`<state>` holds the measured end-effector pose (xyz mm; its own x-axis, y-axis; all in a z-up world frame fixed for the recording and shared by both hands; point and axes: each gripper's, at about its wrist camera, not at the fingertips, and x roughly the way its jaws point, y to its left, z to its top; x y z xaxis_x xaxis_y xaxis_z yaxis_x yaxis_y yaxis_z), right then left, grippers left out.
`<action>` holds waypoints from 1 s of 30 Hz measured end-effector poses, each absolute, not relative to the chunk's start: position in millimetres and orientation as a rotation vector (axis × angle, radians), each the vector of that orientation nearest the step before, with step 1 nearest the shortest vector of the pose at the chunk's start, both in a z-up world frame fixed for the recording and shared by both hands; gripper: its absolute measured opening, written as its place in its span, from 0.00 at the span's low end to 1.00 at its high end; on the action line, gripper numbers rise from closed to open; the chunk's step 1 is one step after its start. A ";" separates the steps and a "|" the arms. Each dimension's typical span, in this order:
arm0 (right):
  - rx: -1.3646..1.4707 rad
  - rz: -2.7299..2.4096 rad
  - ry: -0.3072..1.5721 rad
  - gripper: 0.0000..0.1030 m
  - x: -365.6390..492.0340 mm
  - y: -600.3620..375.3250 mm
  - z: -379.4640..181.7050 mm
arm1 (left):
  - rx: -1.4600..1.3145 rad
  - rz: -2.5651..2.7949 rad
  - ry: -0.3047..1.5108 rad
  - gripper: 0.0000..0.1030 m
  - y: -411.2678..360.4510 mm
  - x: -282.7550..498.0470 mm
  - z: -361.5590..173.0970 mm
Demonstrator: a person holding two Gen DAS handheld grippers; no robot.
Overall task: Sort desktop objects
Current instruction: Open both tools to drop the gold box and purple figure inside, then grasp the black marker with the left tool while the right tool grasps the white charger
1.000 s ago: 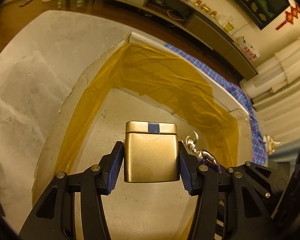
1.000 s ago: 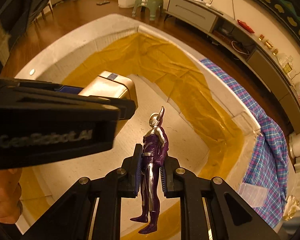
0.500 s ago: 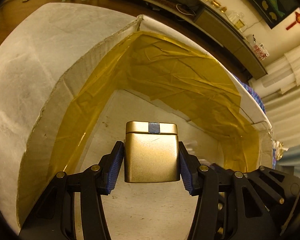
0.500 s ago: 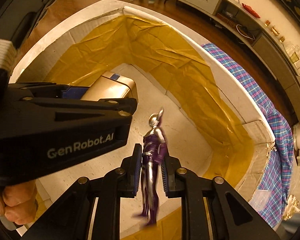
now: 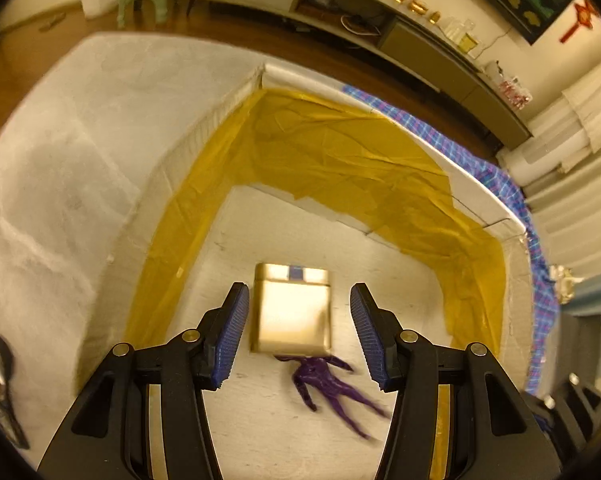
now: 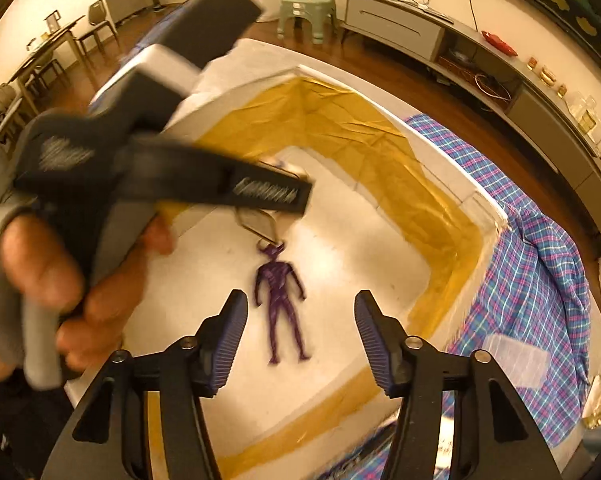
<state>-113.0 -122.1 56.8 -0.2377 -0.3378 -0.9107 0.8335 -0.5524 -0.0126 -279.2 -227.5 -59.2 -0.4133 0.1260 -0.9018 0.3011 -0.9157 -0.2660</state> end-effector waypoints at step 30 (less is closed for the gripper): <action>0.807 -1.983 0.467 0.70 -9.3 6.9 113.2 | 1.247 -2.724 0.711 0.54 -159.6 -71.3 84.5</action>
